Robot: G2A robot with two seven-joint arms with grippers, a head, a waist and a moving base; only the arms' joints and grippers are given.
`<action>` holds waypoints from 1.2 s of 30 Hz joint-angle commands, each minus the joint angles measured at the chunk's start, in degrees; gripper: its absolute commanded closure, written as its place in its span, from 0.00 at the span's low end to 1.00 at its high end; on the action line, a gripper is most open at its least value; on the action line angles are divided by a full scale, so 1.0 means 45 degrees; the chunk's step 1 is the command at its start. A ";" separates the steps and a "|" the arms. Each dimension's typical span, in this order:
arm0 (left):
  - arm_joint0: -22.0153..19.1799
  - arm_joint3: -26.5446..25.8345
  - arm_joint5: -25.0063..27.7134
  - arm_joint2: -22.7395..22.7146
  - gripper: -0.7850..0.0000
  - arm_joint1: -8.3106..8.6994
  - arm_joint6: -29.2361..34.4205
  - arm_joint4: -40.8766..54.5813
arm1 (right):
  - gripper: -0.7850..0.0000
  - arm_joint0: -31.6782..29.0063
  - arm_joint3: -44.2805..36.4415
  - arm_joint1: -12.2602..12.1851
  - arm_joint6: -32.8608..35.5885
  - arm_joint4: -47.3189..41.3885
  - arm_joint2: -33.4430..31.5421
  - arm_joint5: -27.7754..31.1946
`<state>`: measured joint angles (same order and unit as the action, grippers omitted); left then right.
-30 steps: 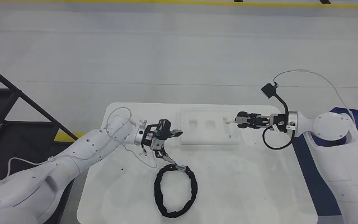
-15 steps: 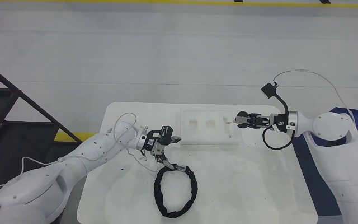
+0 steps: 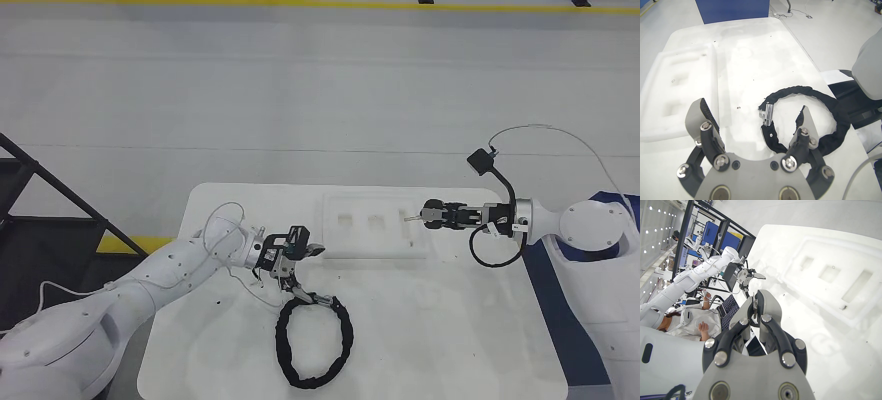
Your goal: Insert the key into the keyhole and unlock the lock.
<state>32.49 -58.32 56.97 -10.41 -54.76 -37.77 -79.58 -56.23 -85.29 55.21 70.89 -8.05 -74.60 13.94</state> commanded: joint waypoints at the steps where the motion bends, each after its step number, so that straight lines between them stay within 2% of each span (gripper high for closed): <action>1: 0.0115 -0.0118 0.0031 -0.0058 0.00 -0.0015 0.0534 -0.0007 | 1.00 0.0000 0.0000 0.0000 0.0000 0.0000 0.0000 0.0000; 4: 0.0433 -0.0224 -0.0197 -0.0090 0.00 -0.0045 0.1005 -0.0144 | 1.00 0.0000 0.0000 0.0000 0.0000 0.0000 0.0000 0.0000; 8: 0.1085 -0.0126 -0.1189 -0.0162 0.00 -0.0071 0.1199 -0.0316 | 1.00 0.0000 0.0000 0.0000 0.0000 0.0000 0.0000 0.0000; 17: 0.1989 -0.0312 -0.2567 -0.0277 0.00 0.0014 0.0399 -0.1585 | 1.00 0.0000 0.0000 0.0000 0.0000 0.0000 0.0000 0.0000; 24: 0.2246 -0.0528 -0.2986 -0.0616 0.00 0.0174 0.0263 -0.2158 | 1.00 0.0000 0.0000 0.0000 0.0000 0.0000 0.0000 0.0000; 26: 0.2275 -0.0597 -0.2868 -0.0737 0.33 0.0205 0.0519 -0.2141 | 1.00 0.0000 0.0000 0.0000 0.0000 0.0000 0.0000 0.0000; 27: 0.2295 -0.0641 -0.2861 -0.0811 0.38 0.0212 0.0701 -0.2091 | 1.00 0.0000 0.0000 0.0000 0.0000 0.0000 0.0000 0.0000; 29: 0.2335 -0.0809 -0.2775 -0.0930 0.42 0.0212 0.0988 -0.2012 | 1.00 0.0000 0.0000 0.0000 0.0000 0.0000 0.0000 0.0000; 30: 0.2353 -0.0875 -0.2740 -0.0990 0.40 0.0210 0.1098 -0.1972 | 1.00 0.0000 0.0000 0.0000 0.0000 0.0000 0.0000 0.0000; 31: 0.2373 -0.0936 -0.2679 -0.1042 0.43 0.0205 0.1203 -0.1933 | 1.00 0.0000 0.0000 0.0000 0.0000 0.0000 0.0000 0.0000; 32: 0.2387 -0.0982 -0.2615 -0.1092 0.50 0.0197 0.1314 -0.1901 | 1.00 0.0000 0.0000 0.0000 0.0000 0.0000 0.0000 0.0000; 36: 0.2456 -0.1015 -0.2540 -0.1288 0.53 0.0138 0.1911 -0.1771 | 1.00 0.0000 0.0000 0.0000 0.0000 0.0000 0.0000 0.0000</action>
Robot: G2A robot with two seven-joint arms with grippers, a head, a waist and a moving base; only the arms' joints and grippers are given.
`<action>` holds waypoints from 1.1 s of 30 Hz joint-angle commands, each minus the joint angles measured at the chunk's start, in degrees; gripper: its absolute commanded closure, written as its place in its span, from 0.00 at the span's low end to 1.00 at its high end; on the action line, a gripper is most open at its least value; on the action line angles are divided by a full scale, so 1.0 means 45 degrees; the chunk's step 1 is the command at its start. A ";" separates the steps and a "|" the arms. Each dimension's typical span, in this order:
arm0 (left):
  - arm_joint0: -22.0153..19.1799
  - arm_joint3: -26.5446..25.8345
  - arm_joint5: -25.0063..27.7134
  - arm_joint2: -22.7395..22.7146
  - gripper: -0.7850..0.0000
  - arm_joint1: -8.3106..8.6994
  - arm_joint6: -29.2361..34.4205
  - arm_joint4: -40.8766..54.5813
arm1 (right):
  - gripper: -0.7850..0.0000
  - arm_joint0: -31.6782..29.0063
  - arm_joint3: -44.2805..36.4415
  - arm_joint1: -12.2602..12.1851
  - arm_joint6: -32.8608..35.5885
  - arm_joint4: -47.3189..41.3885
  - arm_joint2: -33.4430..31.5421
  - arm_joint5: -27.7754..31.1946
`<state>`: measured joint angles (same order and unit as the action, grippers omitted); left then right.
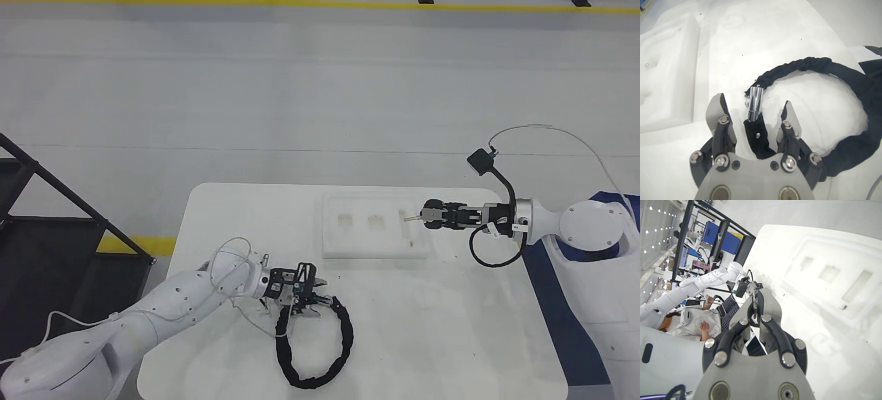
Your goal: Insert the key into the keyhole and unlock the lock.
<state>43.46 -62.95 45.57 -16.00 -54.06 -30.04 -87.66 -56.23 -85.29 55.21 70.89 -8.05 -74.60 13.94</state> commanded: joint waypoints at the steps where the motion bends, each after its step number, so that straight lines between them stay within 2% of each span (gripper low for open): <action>1: 0.0044 0.0010 -0.0029 -0.0092 0.53 -0.0037 0.0400 0.0057 | 1.00 0.0000 0.0000 0.0000 0.0000 0.0000 0.0000 0.0000; 5: 0.0171 -0.0010 0.0033 -0.0228 0.55 -0.0098 0.0756 0.0099 | 1.00 0.0000 0.0000 0.0000 0.0000 0.0000 0.0000 0.0000; 10: 0.0280 -0.0062 0.0040 -0.0387 0.51 -0.0145 0.1235 -0.0056 | 1.00 0.0000 0.0000 0.0000 0.0000 0.0000 0.0000 0.0000; 12: 0.0335 -0.0080 0.0033 -0.0478 0.55 -0.0161 0.1427 -0.0019 | 1.00 0.0000 0.0000 0.0000 0.0000 0.0000 0.0000 0.0000; 13: 0.0363 -0.0093 0.0016 -0.0533 0.62 -0.0171 0.1502 0.0028 | 1.00 0.0000 0.0000 0.0000 0.0000 0.0000 0.0000 0.0000; 16: 0.0428 -0.0106 0.0012 -0.0691 1.00 -0.0199 0.1650 0.0141 | 1.00 0.0000 0.0000 0.0000 0.0000 0.0000 0.0000 0.0000; 25: 0.0545 0.0001 0.0780 -0.1222 1.00 -0.0260 0.1315 0.0926 | 1.00 0.0000 0.0000 0.0000 0.0000 0.0000 0.0000 0.0000; 28: 0.0554 -0.0120 0.1173 -0.1452 1.00 -0.0215 0.0611 0.1072 | 1.00 0.0000 0.0000 0.0000 0.0000 0.0000 0.0000 0.0000; 33: 0.0563 -0.0499 0.2073 -0.1718 1.00 -0.0076 -0.1764 0.0663 | 1.00 0.0000 0.0000 0.0000 0.0000 0.0000 0.0000 0.0000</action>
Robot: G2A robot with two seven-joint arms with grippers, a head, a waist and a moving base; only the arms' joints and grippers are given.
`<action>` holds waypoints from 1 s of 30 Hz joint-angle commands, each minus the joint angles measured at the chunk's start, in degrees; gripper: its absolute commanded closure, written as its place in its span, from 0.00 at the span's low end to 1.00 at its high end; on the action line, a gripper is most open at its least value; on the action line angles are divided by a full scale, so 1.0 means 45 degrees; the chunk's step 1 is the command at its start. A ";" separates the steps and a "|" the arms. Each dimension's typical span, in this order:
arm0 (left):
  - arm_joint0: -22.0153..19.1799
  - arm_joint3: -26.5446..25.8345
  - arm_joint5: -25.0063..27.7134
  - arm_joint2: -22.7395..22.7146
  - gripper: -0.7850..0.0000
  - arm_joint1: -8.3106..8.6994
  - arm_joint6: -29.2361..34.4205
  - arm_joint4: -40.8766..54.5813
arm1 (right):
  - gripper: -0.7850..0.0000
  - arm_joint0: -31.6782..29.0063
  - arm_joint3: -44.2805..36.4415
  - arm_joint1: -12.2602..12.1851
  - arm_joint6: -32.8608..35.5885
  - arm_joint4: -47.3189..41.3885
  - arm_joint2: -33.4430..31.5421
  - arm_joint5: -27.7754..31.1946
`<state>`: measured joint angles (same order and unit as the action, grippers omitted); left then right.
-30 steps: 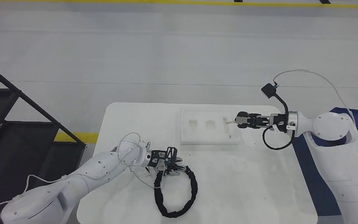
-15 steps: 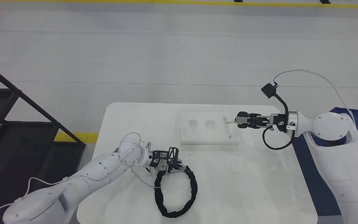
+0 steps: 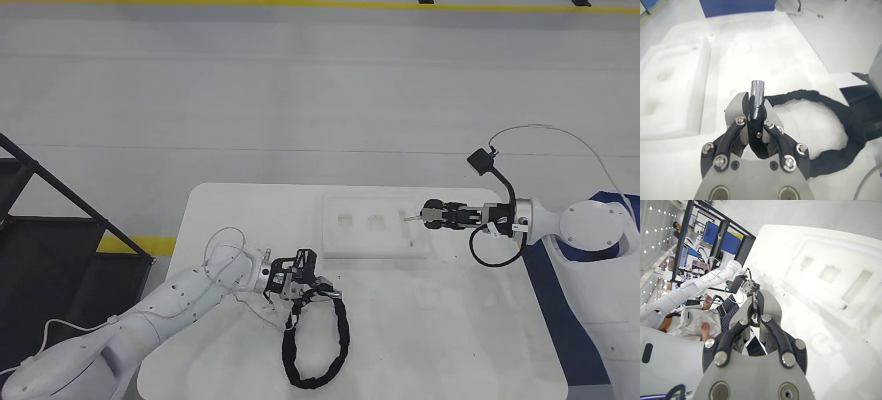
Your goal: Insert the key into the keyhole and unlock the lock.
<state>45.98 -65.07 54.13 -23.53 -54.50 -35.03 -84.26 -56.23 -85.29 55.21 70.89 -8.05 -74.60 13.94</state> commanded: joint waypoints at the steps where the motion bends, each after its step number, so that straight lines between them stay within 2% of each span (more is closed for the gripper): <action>1: -0.0011 -0.0006 0.0278 -0.0081 1.00 0.0039 -0.1045 -0.0232 | 1.00 0.0000 0.0000 0.0000 0.0000 0.0000 0.0000 0.0000; 6: -0.0093 -0.0146 0.0464 -0.0284 1.00 0.0072 -0.2809 -0.0737 | 1.00 -0.0266 -0.0870 -0.0094 0.0315 0.0831 0.0123 -0.0855; 15: -0.0555 -0.1150 0.0446 -0.0556 1.00 -0.0030 -0.2913 -0.0922 | 1.00 -0.1935 -0.4281 -0.0489 0.0779 0.1809 -0.1003 -0.2643; 22: -0.1137 -0.1490 0.0570 -0.0442 1.00 -0.0525 -0.2789 -0.0114 | 1.00 -0.3535 -0.6895 -0.0727 0.0617 0.1961 -0.2238 -0.3415; 30: -0.1829 -0.1169 0.0774 -0.0220 1.00 -0.1306 -0.2442 0.0938 | 1.00 -0.4647 -0.8572 -0.0898 0.0141 0.2693 -0.3247 -0.3545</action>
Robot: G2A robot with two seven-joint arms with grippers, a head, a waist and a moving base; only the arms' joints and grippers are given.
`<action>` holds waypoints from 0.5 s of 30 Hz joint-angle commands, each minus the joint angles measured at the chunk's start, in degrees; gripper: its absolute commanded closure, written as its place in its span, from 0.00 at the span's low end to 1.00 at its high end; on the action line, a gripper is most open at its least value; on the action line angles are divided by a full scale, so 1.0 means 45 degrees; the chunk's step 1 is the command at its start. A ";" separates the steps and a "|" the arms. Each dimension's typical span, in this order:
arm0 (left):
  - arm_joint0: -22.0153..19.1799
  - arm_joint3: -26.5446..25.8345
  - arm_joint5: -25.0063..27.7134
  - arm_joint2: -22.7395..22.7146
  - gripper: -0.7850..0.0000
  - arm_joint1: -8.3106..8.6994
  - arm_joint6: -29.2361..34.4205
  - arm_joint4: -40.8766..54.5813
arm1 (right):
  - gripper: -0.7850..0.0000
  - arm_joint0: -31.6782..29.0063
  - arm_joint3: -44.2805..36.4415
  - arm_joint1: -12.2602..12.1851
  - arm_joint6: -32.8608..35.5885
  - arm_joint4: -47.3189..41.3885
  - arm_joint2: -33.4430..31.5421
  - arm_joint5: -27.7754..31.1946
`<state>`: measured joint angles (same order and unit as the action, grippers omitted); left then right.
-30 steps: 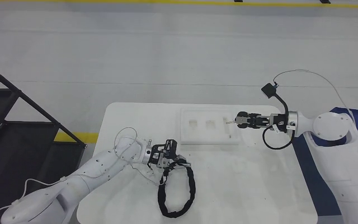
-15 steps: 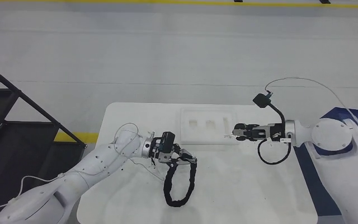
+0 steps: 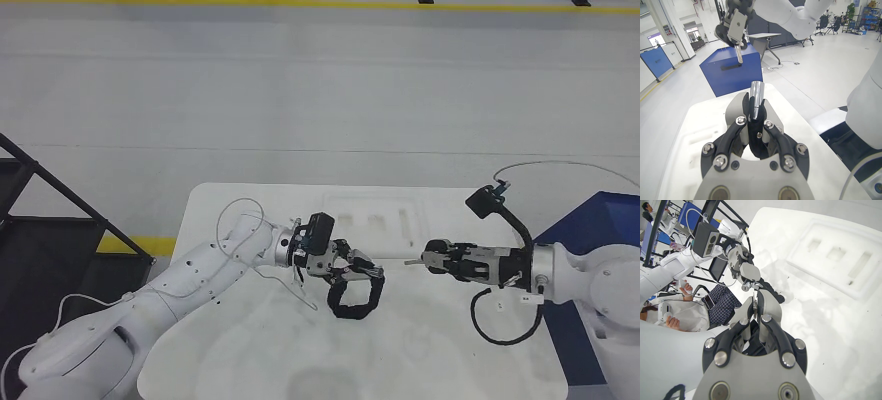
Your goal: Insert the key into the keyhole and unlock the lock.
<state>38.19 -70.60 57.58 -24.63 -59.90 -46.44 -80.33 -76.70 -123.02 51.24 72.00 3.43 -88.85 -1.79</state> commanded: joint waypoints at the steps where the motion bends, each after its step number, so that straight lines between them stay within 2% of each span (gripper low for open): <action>1: -0.0164 0.0075 0.0039 0.0062 1.00 -0.0215 0.0133 0.0150 | 1.00 -0.0188 -0.0372 -0.0027 -0.0232 0.0299 -0.0151 -0.0078; 8: -0.0501 0.0765 0.0093 0.0361 1.00 -0.0934 0.0036 0.0900 | 1.00 -0.0594 -0.0928 -0.0070 -0.0832 0.0835 -0.0341 -0.0211; 15: -0.0501 0.0765 0.0093 0.0361 1.00 -0.0934 0.0036 0.0900 | 1.00 -0.0594 -0.0928 -0.0070 -0.0832 0.0835 -0.0341 -0.0211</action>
<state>35.94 -67.16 58.00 -23.00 -64.10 -46.28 -76.27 -79.38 -127.19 50.92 68.25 7.19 -90.39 -2.74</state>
